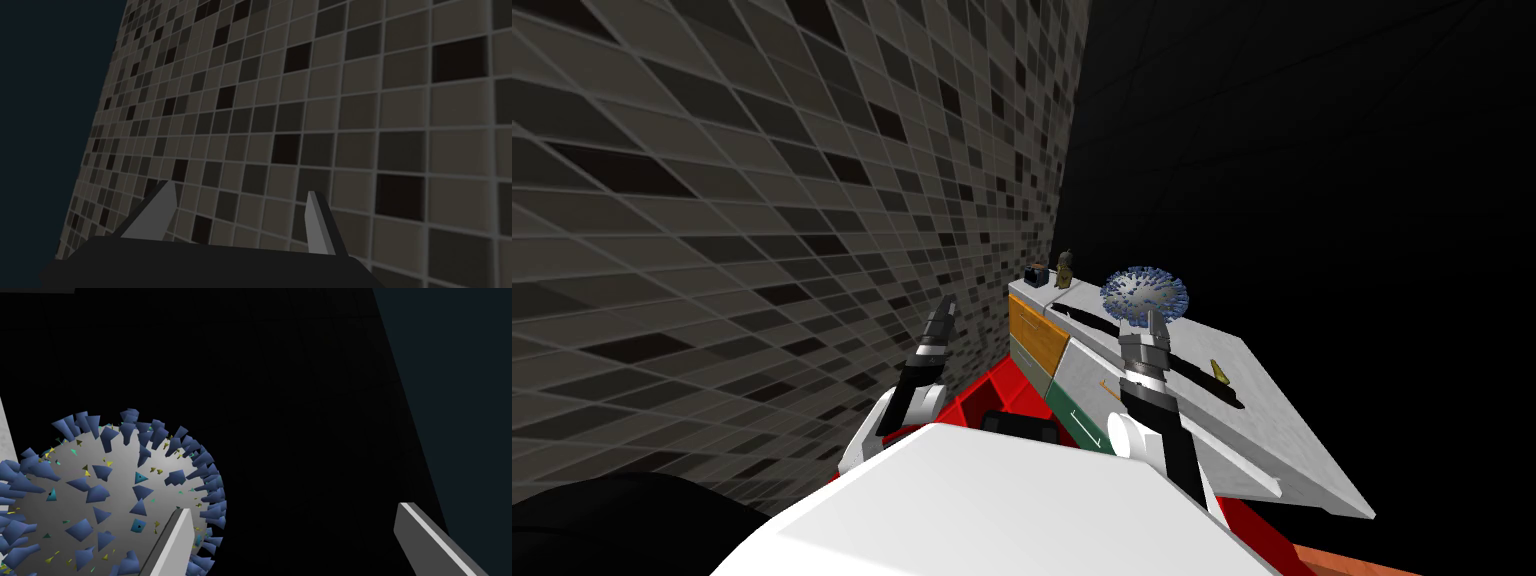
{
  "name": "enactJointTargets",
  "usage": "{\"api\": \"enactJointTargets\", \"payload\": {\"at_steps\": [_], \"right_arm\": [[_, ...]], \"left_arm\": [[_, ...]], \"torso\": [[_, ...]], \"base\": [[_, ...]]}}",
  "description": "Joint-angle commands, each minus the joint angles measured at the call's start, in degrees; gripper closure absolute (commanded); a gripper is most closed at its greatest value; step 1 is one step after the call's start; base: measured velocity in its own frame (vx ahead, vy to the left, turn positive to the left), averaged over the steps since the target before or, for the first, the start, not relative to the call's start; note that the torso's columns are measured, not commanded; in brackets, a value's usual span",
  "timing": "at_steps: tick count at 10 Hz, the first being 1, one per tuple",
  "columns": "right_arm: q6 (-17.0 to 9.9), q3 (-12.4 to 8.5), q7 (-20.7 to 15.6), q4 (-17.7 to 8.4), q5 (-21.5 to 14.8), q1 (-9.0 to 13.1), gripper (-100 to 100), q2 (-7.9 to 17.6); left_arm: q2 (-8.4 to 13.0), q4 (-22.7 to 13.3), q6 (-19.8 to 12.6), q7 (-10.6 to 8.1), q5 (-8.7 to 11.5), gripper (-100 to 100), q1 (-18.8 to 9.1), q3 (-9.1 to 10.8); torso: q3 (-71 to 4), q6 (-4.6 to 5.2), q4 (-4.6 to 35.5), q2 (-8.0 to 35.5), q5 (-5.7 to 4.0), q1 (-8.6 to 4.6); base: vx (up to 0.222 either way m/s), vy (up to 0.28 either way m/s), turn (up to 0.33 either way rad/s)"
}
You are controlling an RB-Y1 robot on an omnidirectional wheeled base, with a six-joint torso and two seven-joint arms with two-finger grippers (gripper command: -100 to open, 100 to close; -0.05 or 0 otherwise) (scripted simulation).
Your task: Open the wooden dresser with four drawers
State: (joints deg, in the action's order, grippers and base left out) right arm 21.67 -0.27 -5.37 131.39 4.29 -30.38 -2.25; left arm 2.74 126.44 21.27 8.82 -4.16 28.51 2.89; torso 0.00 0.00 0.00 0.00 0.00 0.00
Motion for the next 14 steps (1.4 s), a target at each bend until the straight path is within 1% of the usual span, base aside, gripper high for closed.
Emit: {"api": "enactJointTargets", "payload": {"at_steps": [1,3,9,10,11,13,14], "right_arm": [[0.0,0.0,0.0,0.0,0.0,0.0,0,0.0],[0.0,0.0,0.0,0.0,0.0,0.0,0,0.0],[0.0,0.0,0.0,0.0,0.0,0.0,0,0.0],[-0.1,0.0,-0.1,0.0,-0.8,-0.1,-100,2.7],[-0.3,0.0,-0.3,-0.1,-1.5,-0.1,-100,4.4],[-0.6,-0.1,-0.7,-0.2,-3.7,-0.3,-100,8.0],[-0.6,-0.1,-0.7,-0.2,-3.7,-0.3,-100,8.7]], "left_arm": [[0.0,0.0,0.0,0.0,0.0,0,0.0,0.0],[0.0,0.0,0.0,0.0,0.0,0,0.0,0.0],[0.0,0.0,0.0,0.0,0.0,0,0.0,0.0],[0.0,0.0,0.0,0.0,0.0,0,0.0,0.0],[0.0,0.0,0.0,0.0,0.0,0,0.0,0.0],[0.0,0.0,0.0,0.0,0.0,0,0.0,0.0],[0.0,0.0,0.0,0.0,0.0,0,0.0,0.0]], "torso": [[-4.7,0.0,2.3,2.3,0.0,0.0],[-20.1,0.0,10.1,10.0,0.0,0.0],[-70.7,0.0,35.4,35.4,0.0,0.0],[-79.2,0.0,39.6,39.6,0.0,0.0],[-83.1,0.0,41.5,41.5,0.0,0.01],[-84.5,0.0,42.2,42.2,0.01,0.04],[-84.6,0.0,42.3,42.2,0.01,0.03]], "base": [[0.0,0.0,0.0],[0.0,0.0,0.0],[0.0,0.0,0.0],[0.01,0.007,0.009],[0.012,0.015,0.015],[0.018,0.023,0.019],[0.017,0.016,0.006]]}}
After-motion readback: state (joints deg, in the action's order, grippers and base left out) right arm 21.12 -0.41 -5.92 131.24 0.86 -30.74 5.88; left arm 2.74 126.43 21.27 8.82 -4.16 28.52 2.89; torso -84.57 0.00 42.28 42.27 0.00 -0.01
